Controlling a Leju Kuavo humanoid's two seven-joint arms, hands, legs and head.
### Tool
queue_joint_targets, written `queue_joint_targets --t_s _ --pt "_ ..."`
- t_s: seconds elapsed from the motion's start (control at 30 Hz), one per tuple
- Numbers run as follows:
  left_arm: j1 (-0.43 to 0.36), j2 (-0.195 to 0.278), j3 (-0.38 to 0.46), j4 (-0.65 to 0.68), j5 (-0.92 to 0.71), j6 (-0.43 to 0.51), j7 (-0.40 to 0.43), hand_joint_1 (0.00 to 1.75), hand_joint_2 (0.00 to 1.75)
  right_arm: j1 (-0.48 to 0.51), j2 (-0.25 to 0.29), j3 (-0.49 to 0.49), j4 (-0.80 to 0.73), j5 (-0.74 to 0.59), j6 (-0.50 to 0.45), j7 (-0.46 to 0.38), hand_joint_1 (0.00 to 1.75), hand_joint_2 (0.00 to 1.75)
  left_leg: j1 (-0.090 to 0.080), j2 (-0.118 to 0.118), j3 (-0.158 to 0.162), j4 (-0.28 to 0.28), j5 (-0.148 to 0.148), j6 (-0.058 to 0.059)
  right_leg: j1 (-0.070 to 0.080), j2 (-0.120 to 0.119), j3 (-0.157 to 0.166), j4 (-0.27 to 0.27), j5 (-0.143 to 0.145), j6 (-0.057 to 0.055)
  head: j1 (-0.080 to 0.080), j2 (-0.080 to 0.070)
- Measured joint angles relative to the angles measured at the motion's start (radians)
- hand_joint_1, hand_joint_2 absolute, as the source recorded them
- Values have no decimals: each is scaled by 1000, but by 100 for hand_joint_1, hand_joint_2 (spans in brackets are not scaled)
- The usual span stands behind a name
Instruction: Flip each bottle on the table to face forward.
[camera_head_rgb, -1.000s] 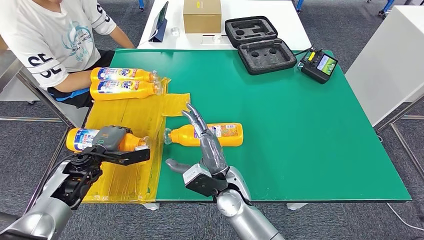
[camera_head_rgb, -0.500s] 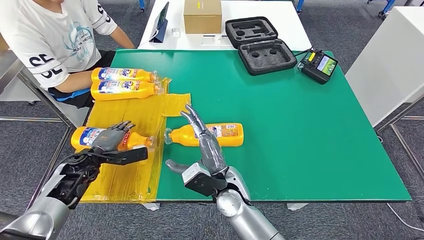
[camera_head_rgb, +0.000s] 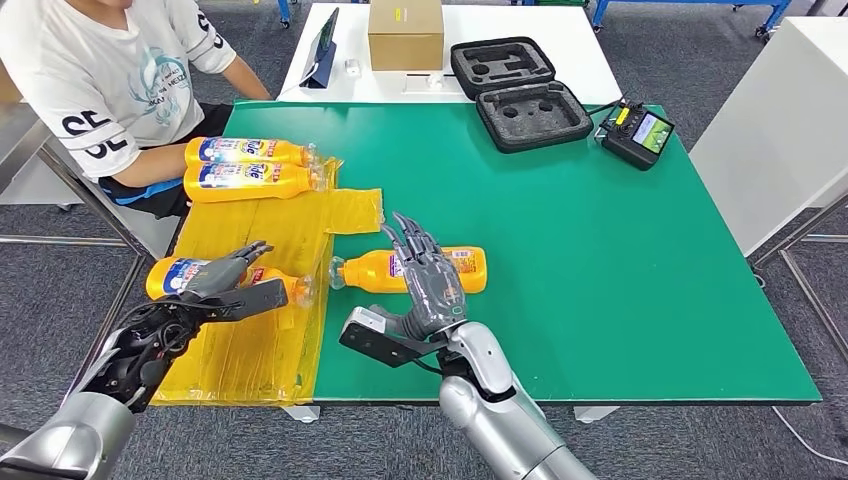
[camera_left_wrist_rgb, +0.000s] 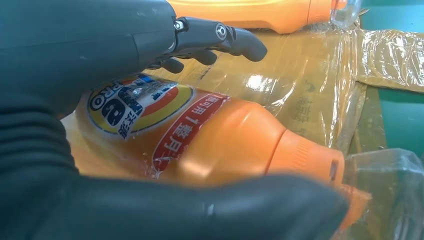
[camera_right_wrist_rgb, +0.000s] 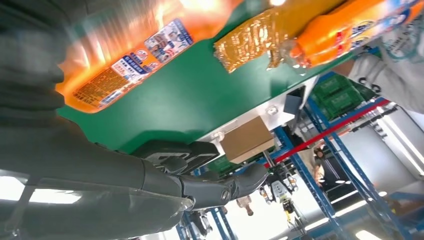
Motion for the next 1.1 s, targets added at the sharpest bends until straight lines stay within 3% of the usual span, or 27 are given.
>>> queue_joint_targets --t_s 0.23,0.5,1.1 --pt "3 0 6 -3 32 1 3 0 0 -21 -11 -1 38 128 15 118 0 175 0 0 0 0 0 0 0 0 0 0 0 0 0 0" --pt "11 -23 35 -8 119 52 15 0 0 -96 -36 -41 141 352 115 289 0 175 0 0 0 0 1 1 0 0 0 0 0 0 0 0" --pt "14 -53 63 -8 143 80 -1 0 0 -128 -43 -78 223 385 142 304 0 175 0 0 -1 0 1 1 0 0 -1 0 1 1 0 0"
